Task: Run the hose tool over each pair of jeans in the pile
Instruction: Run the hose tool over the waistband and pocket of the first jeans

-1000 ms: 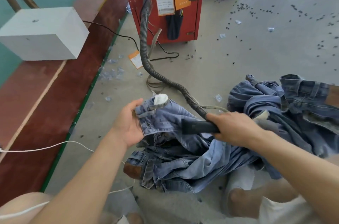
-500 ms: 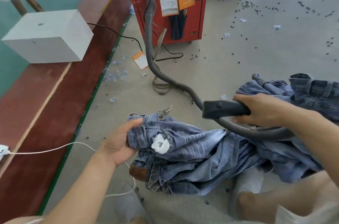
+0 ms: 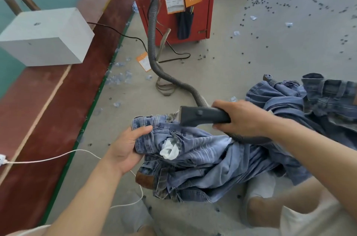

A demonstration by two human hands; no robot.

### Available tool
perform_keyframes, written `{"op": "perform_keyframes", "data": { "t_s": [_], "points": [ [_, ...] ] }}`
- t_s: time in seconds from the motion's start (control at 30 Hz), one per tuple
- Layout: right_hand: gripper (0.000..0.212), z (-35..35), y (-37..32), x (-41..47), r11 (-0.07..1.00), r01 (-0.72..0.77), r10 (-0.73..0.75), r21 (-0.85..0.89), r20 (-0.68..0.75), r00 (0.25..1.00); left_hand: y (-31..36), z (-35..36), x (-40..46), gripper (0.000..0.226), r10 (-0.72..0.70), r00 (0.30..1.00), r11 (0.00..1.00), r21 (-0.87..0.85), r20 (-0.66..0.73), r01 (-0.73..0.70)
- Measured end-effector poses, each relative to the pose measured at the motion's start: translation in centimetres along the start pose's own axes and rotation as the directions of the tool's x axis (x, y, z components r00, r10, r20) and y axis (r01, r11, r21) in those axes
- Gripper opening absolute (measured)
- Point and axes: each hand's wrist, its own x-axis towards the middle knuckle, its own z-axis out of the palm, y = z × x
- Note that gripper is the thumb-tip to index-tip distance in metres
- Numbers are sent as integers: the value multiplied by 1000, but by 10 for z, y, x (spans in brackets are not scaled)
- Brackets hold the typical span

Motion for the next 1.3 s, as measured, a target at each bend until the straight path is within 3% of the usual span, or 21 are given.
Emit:
{"op": "perform_keyframes", "data": {
  "t_s": [0.17,0.27,0.37,0.43,0.57,0.7,0.87,0.93,1.03,1.1,1.2,1.3],
  "points": [
    [25,-12,24,-8,973,-133,153,-190,91,984,-1,-2,-1,48,24,999,1000,-11,22,-24],
    [27,6,14,-8,959,-80,132,-274,180,975,-1,1,-1,47,26,999,1000,-3,35,-26],
    [27,20,-3,-8,978,3,27,-207,142,989,-1,6,-1,41,26,999,999,20,46,-27],
    [27,11,-6,-8,993,-27,32,-112,45,998,4,8,-4,41,25,997,1000,9,72,-26],
    [24,-19,-8,-13,998,-44,47,48,-72,996,10,9,-10,66,-2,976,1000,-4,220,3],
    [24,-37,-21,-22,993,-29,29,116,6,1000,8,16,-10,93,-31,962,998,66,271,13],
    [19,-35,-54,-21,996,46,-55,77,118,991,-4,28,-10,108,-114,920,990,122,376,73],
    [21,-33,-65,-20,993,71,-76,99,47,996,-10,34,-11,111,-154,903,985,130,401,110],
    [20,-44,-65,-18,981,36,-11,193,-125,992,-15,35,-11,113,-166,881,985,118,443,126],
    [21,-54,-60,-21,984,0,30,179,-165,986,-15,34,-10,114,-160,866,987,78,473,140],
    [23,-59,-60,-29,999,-28,29,33,-36,999,-16,37,-8,116,-142,837,987,7,529,163],
    [23,-47,-74,-36,997,38,-30,-62,135,990,-20,42,-3,117,-108,813,979,-82,573,188]
  ]
}}
